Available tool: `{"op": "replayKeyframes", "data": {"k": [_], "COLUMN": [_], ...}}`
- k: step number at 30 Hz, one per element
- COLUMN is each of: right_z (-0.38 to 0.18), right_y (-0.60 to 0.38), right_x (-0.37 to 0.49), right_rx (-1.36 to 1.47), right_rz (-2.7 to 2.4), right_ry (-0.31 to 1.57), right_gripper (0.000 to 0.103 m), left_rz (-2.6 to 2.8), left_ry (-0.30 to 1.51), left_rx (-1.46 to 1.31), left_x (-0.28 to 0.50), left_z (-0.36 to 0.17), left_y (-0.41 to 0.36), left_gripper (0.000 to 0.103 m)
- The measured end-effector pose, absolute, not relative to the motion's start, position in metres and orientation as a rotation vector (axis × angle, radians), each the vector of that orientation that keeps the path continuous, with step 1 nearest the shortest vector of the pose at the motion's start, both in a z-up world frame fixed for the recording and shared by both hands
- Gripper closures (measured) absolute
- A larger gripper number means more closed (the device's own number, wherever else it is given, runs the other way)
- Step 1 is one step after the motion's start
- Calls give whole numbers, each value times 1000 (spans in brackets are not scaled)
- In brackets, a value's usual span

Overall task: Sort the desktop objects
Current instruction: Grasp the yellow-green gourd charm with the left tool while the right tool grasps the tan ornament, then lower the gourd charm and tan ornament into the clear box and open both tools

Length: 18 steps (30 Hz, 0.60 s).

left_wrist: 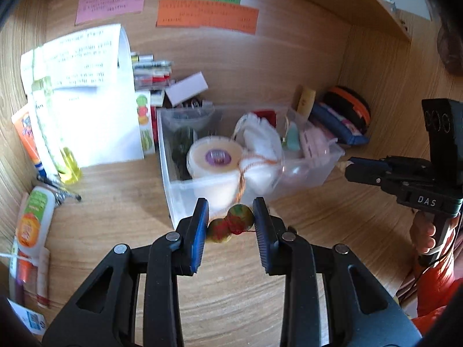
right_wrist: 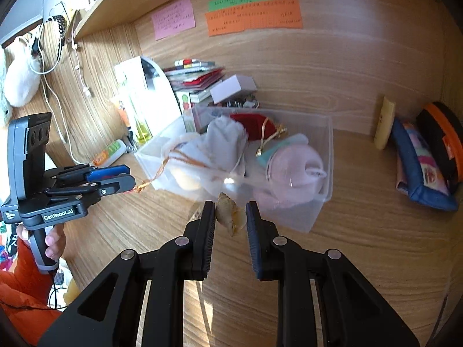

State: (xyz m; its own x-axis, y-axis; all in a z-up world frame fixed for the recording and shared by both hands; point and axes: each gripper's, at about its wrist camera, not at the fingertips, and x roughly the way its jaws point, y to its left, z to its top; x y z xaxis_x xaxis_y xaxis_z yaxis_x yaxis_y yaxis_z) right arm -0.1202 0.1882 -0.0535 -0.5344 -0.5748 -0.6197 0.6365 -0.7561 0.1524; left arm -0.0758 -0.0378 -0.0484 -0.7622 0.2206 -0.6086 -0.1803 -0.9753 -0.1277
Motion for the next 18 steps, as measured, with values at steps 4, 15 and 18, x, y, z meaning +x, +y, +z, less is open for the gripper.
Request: {"op": "replayKeyframes", "data": {"k": [4, 15, 18], "right_z": [-44, -28, -32], "right_y": [187, 168, 160], "right_x": [-124, -143, -153], "right_rx": [836, 784, 805], "right_rz": [-2273, -2272, -2267], "right_ry": [112, 139, 138], "right_gripper": [84, 84, 84], "left_rz": [2782, 2830, 2819], "left_ry": [-96, -105, -120], "left_rx": [-909, -900, -937], "left_x": [-83, -118, -128], "left_z": [-33, -30, -41], "left_y": [-44, -60, -63], "left_gripper": [72, 72, 72]}}
